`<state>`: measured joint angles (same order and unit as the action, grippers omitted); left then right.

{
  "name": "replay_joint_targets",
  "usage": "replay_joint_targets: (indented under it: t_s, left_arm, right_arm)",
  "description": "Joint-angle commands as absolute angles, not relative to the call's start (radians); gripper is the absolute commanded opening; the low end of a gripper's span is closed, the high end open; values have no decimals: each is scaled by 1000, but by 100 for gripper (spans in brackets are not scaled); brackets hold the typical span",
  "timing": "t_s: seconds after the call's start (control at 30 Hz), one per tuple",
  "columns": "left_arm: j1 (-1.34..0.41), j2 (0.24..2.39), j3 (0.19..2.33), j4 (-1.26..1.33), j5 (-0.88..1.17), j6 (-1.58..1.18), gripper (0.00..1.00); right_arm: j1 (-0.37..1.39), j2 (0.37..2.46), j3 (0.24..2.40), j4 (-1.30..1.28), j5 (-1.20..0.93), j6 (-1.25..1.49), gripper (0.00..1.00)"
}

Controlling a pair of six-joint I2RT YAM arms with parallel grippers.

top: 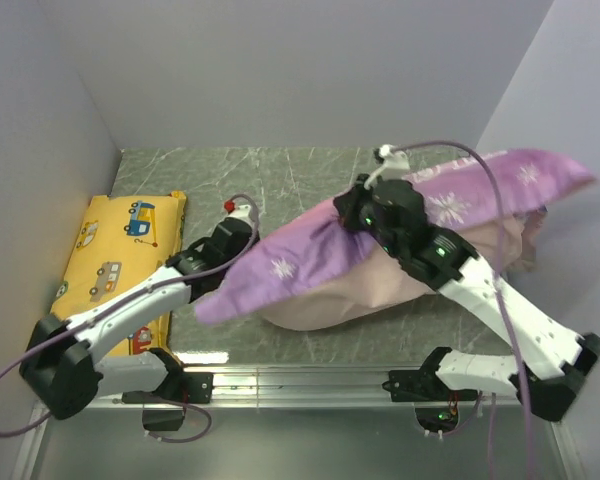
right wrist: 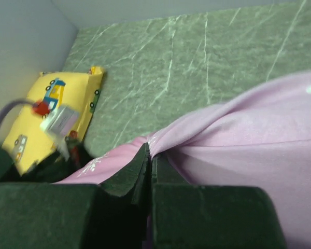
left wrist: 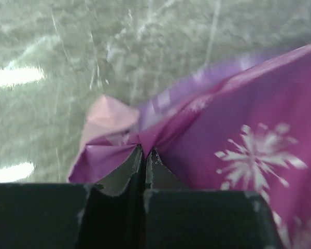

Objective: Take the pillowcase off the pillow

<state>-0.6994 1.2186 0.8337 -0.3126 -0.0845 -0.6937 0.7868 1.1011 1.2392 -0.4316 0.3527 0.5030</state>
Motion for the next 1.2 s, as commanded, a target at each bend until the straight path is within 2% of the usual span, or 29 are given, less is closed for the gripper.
replay_joint_targets:
  t_s: [0.0, 0.13, 0.3, 0.33, 0.43, 0.5, 0.6, 0.77, 0.83, 0.93, 1.03, 1.07, 1.1, 1.13, 1.17]
  left_arm:
    - [-707, 1062, 865, -368, 14, -686, 9]
    - [-707, 971, 912, -455, -47, -687, 17]
    - [-663, 946, 1034, -581, -164, -655, 50]
    - [-640, 946, 1101, -601, -210, -631, 62]
    - [-627, 946, 1254, -673, -340, -594, 81]
    - [-627, 951, 1317, -702, -350, -584, 84]
    - [-633, 976, 1339, -707, -246, -587, 86]
    - [-811, 1011, 1060, -527, -227, -721, 88]
    - [-895, 1034, 985, -476, -247, -770, 99]
    - [-939, 1066, 947, -402, -259, -798, 99]
    - [-931, 1147, 939, -406, -327, -813, 99]
    - [-922, 1160, 939, -413, -343, -818, 93]
    - [-904, 1166, 930, -416, -351, -824, 83]
    - [-843, 1169, 919, -407, -322, -822, 54]
    - [-801, 1164, 904, -388, -290, -819, 42]
  right_arm:
    - [753, 1294, 1347, -239, 347, 494, 0]
    - [641, 1539, 1258, -105, 169, 590, 0]
    - [591, 1819, 1311, -84, 101, 641, 0]
    - [588, 1854, 1330, -106, 86, 643, 0]
    - [566, 1924, 1345, -84, 45, 669, 0]
    - [545, 1951, 1361, -81, 3, 692, 0]
    - [540, 1954, 1391, -89, -37, 686, 0]
    - [540, 1925, 1460, -130, -44, 655, 0]
    - [540, 1921, 1509, -170, -43, 635, 0]
    - [543, 1930, 1565, -222, -41, 606, 0]
    - [541, 1910, 1563, -233, -54, 594, 11]
    - [541, 1898, 1557, -232, -55, 589, 16]
    - [541, 1867, 1542, -232, -54, 583, 28]
    - [543, 1849, 1534, -236, -39, 572, 33]
    - [543, 1829, 1528, -242, -29, 562, 43]
